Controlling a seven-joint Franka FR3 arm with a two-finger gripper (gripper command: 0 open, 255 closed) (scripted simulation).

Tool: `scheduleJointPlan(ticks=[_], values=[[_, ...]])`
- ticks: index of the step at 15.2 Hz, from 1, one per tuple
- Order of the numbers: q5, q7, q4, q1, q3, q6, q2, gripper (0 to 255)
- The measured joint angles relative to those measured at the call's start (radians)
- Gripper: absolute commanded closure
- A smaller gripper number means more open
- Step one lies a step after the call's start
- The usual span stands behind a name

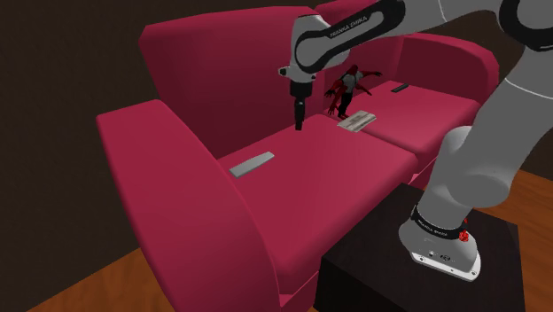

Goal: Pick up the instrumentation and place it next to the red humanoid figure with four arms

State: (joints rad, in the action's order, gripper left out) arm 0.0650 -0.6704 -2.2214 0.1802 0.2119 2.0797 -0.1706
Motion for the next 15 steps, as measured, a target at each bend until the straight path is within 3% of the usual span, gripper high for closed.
scheduleJointPlan(ticks=[6,15], values=[[0.029,-0.212,0.128,0.03,-0.008,0.082,0.228,0],[0.035,-0.481,0.402,0.035,-0.069,0.134,0.568,0]])
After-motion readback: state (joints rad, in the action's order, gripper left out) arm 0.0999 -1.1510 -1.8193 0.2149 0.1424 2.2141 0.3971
